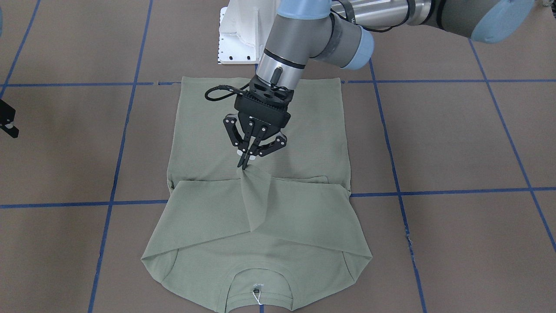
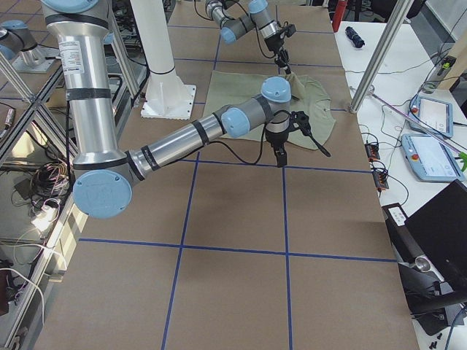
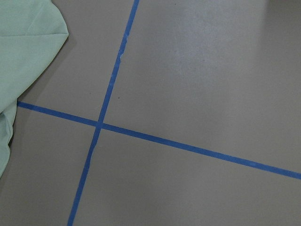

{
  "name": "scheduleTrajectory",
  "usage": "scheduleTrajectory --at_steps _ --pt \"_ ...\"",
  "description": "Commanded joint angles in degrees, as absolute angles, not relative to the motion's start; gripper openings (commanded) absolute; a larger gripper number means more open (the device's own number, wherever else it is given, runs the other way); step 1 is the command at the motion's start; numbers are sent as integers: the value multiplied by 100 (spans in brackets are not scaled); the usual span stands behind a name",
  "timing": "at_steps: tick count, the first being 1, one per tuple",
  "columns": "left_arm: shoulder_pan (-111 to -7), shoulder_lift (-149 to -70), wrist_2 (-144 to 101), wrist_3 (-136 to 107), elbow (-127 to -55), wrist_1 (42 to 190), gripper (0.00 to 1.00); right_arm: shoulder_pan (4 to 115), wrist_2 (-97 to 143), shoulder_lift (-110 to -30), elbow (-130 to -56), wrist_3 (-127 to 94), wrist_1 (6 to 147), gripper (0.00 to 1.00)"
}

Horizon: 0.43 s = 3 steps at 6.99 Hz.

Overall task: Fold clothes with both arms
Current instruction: 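Grasp the cuff with the left gripper and fold it across the shirt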

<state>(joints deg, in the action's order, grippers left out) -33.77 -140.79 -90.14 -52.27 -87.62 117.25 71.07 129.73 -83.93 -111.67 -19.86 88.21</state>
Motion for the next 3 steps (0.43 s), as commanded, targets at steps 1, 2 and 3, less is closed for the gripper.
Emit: scheduleTrajectory --at_steps 1,2,3 --pt "-2919 -14106 -8903 -4808 -8213 12651 0 7110 12964 -8385 -11162 -1986 8816 100" --pt "-2857 -14115 -8903 -4808 -8018 12900 0 7110 12964 -8385 -11162 -1986 8815 100" --pt "-2839 -14167 -8929 -4825 -8007 12955 29 7110 12955 -8385 -11153 -1986 8815 100"
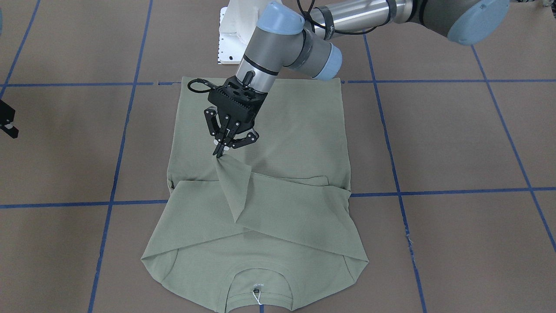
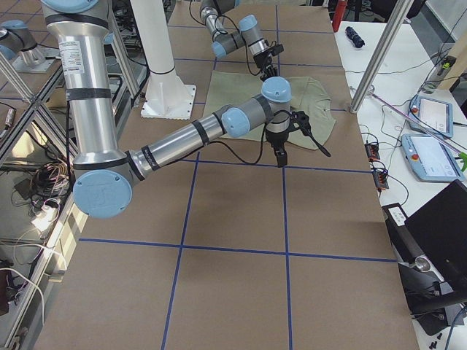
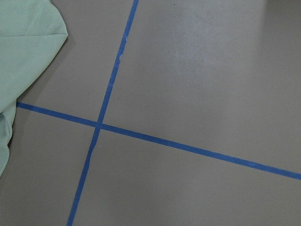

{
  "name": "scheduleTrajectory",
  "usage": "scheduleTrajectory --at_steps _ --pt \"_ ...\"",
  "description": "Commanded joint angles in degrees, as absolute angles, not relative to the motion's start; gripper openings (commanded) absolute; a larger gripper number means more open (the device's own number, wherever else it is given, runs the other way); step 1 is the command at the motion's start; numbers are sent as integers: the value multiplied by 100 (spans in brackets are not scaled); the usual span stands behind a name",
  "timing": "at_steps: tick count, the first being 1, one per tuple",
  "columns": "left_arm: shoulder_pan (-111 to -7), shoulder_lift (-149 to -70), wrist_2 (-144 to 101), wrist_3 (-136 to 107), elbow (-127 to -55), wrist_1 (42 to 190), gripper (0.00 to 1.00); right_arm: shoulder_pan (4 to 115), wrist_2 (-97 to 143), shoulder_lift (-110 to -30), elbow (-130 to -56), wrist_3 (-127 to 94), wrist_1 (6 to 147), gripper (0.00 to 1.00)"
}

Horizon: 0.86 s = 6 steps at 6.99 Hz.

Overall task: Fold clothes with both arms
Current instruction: 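Grasp the cuff with the left gripper and fold it across the shirt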

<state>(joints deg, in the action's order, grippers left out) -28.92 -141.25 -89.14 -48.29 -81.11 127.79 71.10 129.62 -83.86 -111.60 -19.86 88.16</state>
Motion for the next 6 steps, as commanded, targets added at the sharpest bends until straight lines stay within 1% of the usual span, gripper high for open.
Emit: scheduleTrajectory --at_steps 1,2,3,4,5,6 --pt "-2717 -14255 -8938 -4834 -7981 12964 52 7110 12955 -8367 -11153 -1986 8815 100" --pt "-2664 -14291 -8930 -4982 -8007 12990 100 7110 12955 -8332 -11153 -1986 8815 100" --pt "-2620 -14160 -8947 -5349 -8024 13216 100 7102 12964 -8289 -11162 -2004 8798 100" --pt "-2654 -14116 -9069 -5326 -8129 12984 100 7041 12973 -8088 -11127 -2074 8798 100" --pt "-2924 -14115 -9471 -5291 -8217 12294 100 6788 12955 -7694 -11057 -2570 8789 100" --pt "-3179 -13967 -9927 -4665 -8627 11347 100 6341 12729 -7282 -10996 -3323 8789 100"
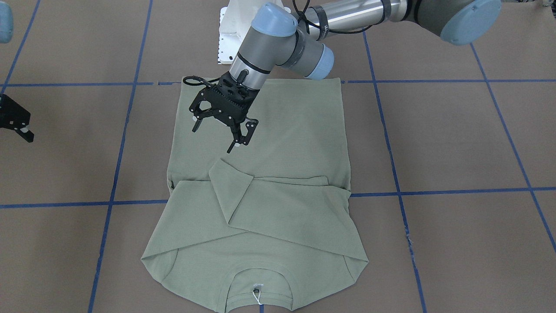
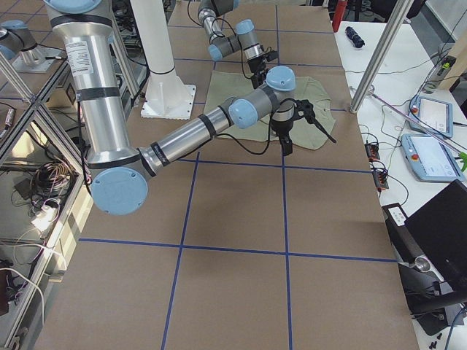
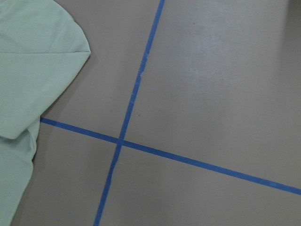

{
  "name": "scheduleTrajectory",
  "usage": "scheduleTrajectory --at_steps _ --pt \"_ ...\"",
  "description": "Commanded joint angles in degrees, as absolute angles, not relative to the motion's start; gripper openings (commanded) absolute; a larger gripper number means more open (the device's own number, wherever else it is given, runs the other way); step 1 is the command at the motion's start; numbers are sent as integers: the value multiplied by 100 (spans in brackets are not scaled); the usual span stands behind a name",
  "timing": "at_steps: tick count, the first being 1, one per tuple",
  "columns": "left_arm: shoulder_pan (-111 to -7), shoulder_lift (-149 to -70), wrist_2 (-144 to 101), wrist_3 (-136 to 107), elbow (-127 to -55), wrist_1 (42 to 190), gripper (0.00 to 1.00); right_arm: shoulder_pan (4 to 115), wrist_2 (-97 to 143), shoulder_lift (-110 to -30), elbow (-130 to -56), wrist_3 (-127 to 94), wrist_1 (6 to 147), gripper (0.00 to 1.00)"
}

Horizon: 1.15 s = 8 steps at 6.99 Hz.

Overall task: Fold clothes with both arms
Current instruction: 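Grasp the cuff with the left gripper and fold it across the shirt, then release the sleeve and raise the left gripper while the right gripper moves in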

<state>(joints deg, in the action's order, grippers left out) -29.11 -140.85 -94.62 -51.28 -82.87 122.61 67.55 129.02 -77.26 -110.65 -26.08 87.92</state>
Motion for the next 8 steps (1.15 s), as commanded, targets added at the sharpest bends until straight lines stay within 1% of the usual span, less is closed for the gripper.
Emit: scheduleTrajectory --at_steps 1,2,3,4,5,6,7,8 --pt "-3530 -13505 -10245 -4310 -9231 11068 100 5867 12248 -6877 -10908 -3923 8833 100" --pt "-3986 -12961 -10822 -3985 -9585 11057 100 5514 12000 -6403 -10611 -4381 8885 100" --pt "-4477 -12590 -11098 -3085 -9745 11039 100 5189 11745 -5998 -10304 -4734 8886 100" --pt "-4952 -12273 -11353 -2415 -9756 11039 100 4777 11064 -5472 -9892 -5059 8894 100" --pt "-5331 -12052 -11817 -1747 -9756 11083 100 4424 10683 -4997 -9400 -5480 8886 97" --pt "-5709 -11737 -12317 -1453 -9782 11144 100 4125 10366 -4357 -8621 -5850 8886 90" --pt "-5739 -11612 -12340 -1424 -9869 11188 100 3852 10032 -3759 -7856 -6175 8886 85" --pt "-5739 -11593 -12340 -1485 -9905 11188 100 3554 9724 -3518 -7440 -6422 8886 78"
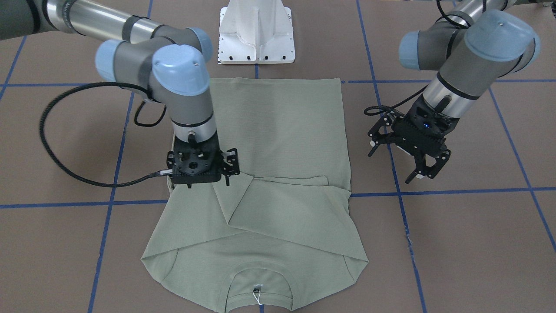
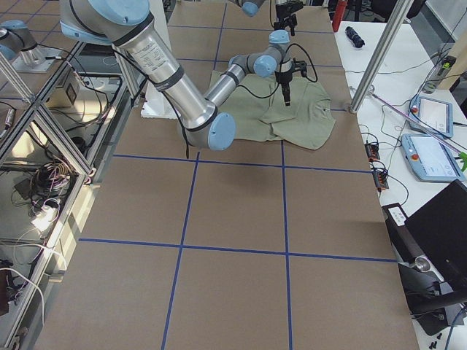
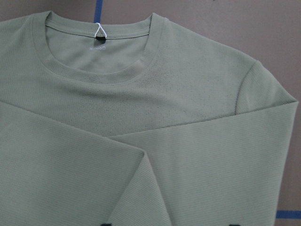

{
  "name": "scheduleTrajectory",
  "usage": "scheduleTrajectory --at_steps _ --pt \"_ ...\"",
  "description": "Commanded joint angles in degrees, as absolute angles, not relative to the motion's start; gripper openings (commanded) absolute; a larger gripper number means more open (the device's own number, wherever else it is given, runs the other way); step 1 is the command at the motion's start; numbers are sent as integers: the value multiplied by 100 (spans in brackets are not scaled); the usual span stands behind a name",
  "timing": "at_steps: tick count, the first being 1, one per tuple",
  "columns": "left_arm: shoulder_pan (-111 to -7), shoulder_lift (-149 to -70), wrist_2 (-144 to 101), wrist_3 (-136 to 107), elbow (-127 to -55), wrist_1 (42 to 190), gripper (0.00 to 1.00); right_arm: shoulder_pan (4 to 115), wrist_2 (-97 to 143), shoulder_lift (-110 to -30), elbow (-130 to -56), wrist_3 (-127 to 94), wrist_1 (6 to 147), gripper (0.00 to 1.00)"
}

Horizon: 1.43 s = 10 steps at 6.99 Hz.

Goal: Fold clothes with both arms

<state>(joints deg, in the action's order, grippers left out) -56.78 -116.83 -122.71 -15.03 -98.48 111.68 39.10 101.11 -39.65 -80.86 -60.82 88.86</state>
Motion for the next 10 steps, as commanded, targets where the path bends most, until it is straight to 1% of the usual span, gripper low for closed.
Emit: scheduleTrajectory --at_steps 1,2,3,5,6,7,10 --pt "-5739 -11584 -12331 -1503 -9923 11188 100 3316 9512 -3350 -7157 -6581 8877 74" --pt "-5739 -11584 -12322 -1512 -9923 11188 100 3166 9405 -3192 -6876 -6618 8886 73" --pt "-5739 -11584 -12322 -1520 -9923 11188 100 3007 9187 -3225 -6803 -6601 8877 69" --pt "-5739 -11584 -12314 -1512 -9914 11188 100 2971 9106 -3234 -6697 -6478 8894 51" --pt "-5739 -11584 -12313 -1520 -9914 11188 100 2971 9027 -3252 -6689 -6417 8895 48" --pt "-5731 -11584 -12313 -1512 -9914 11188 100 2953 9009 -3269 -6671 -6355 8903 46" --pt "-5730 -11584 -12313 -1520 -9914 11188 100 2866 8938 -3252 -6653 -6346 9026 45"
